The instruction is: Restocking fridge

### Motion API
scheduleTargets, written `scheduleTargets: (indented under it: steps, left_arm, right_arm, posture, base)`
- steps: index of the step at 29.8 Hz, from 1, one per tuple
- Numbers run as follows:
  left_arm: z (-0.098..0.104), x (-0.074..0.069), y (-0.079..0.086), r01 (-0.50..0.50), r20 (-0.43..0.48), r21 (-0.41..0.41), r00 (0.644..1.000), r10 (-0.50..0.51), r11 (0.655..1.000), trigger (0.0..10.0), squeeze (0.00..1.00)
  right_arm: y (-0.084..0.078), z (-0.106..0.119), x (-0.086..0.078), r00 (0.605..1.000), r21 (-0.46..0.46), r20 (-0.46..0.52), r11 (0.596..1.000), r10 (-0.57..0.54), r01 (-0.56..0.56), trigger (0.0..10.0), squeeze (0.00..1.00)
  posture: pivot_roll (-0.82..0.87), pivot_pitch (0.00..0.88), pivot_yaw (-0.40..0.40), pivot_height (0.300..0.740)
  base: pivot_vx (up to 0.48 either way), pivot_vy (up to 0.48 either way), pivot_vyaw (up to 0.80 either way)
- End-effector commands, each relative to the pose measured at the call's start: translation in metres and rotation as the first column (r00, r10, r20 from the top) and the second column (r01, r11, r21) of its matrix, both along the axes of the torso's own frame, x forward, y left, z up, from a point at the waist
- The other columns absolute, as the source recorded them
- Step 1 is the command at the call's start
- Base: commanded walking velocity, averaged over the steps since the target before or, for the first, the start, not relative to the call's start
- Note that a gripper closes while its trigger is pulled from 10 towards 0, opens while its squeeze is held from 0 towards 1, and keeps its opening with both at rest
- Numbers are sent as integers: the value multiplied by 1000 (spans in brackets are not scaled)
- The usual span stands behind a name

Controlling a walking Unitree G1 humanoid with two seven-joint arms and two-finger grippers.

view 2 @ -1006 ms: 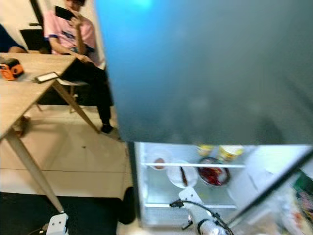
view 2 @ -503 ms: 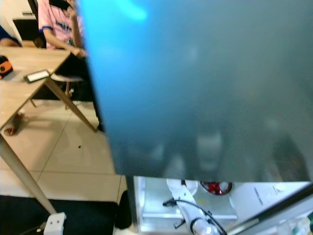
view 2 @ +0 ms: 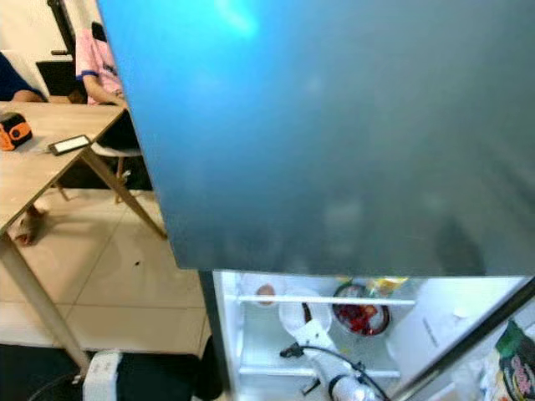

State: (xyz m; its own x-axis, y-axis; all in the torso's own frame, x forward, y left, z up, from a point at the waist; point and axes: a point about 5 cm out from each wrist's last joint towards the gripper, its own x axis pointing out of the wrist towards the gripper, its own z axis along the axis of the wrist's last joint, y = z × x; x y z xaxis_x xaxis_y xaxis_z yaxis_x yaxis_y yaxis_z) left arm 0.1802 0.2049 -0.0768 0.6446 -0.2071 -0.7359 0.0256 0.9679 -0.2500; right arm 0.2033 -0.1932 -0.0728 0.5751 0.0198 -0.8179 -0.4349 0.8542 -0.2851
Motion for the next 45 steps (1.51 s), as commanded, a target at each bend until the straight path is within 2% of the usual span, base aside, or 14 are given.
scheduleTargets:
  steps: [1, 7, 19, 21, 23, 26, 27, 31, 34, 35, 36, 37, 39, 45]
  left_arm:
    - [6, 8, 2, 50, 39, 11, 998, -50, 999, 10000, 0]
    - [21, 33, -4, 98, 147, -67, 985, -88, 993, 10000, 0]
    - [29, 39, -23, 332, 214, -132, 929, -301, 934, 10000, 0]
    - [30, 37, -29, 408, 228, -144, 900, -371, 902, 10000, 0]
    - [32, 33, -38, 532, 261, -172, 836, -482, 829, 10000, 0]
    - [32, 31, -40, 561, 271, -182, 818, -507, 808, 10000, 0]
    - [32, 26, -44, 612, 276, -186, 783, -557, 769, 10000, 0]
    - [30, 17, -47, 658, 289, -219, 749, -596, 721, 10000, 0]
    - [27, -1, -46, 730, 272, -249, 683, -678, 636, 10000, 0]
    - [27, -1, -46, 730, 272, -249, 683, -678, 636, 10000, 0]
    - [27, -15, -45, 800, 257, -273, 596, -761, 534, 10000, 0]
    - [27, -19, -45, 816, 252, -278, 572, -781, 508, 10000, 0]
    - [29, -20, -45, 834, 248, -265, 543, -802, 483, 10000, 0]
    - [40, 7, -47, 858, 240, -25, 503, -830, 513, 10000, 0]
  right_arm:
    - [0, 3, 5, 1000, -3, 21, 1000, 11, -11, 10000, 0]
    - [1, 4, 7, 999, -7, 27, 1000, 19, -19, 10000, 0]
    - [3, 8, 13, 997, -19, 59, 998, 59, -58, 10000, 0]
    - [6, 11, 18, 993, -21, 80, 996, 91, -89, 10000, 0]
    - [11, 18, 29, 982, -39, 118, 989, 149, -145, 10000, 0]
    - [11, 19, 30, 980, -44, 125, 987, 157, -153, 10000, 0]
    - [12, 22, 35, 974, -51, 139, 984, 179, -173, 10000, 0]
    - [13, 23, 37, 970, -59, 146, 980, 195, -188, 10000, 0]
    - [13, 24, 37, 969, -64, 148, 979, 200, -192, 10000, 0]
    - [13, 24, 37, 969, -64, 148, 979, 200, -192, 10000, 0]
    - [12, 24, 37, 966, -75, 147, 976, 212, -203, 10000, 0]
    - [12, 24, 38, 965, -78, 147, 976, 215, -206, 10000, 0]
    - [11, 24, 38, 965, -89, 148, 974, 217, -206, 10000, 0]
    - [5, 31, 47, 967, -103, 171, 980, 187, -171, 10000, 0]
  posture:
    - [1, 0, -4, 740]
    - [-1, 0, -3, 740]
    - [-8, 0, 10, 740]
    - [-4, 0, 7, 740]
    - [0, 0, 3, 740]
    - [2, 0, 1, 740]
    - [6, 0, -1, 740]
    - [5, 0, 0, 740]
    - [17, 0, -8, 740]
    - [17, 0, -8, 740]
    - [21, 0, -11, 740]
    - [21, 0, -11, 740]
    - [24, 0, -12, 740]
    - [24, 0, -6, 740]
  base:
    - [0, -472, 0]
    - [0, -357, 0]
    - [0, 0, 0]
    - [0, 0, 0]
    - [0, 0, 0]
    - [0, 0, 0]
    - [0, 0, 0]
    - [0, 0, 0]
    - [0, 0, 0]
    - [0, 0, 0]
    - [0, 0, 0]
    - [0, 0, 0]
    - [0, 0, 0]
    - [0, 0, 0]
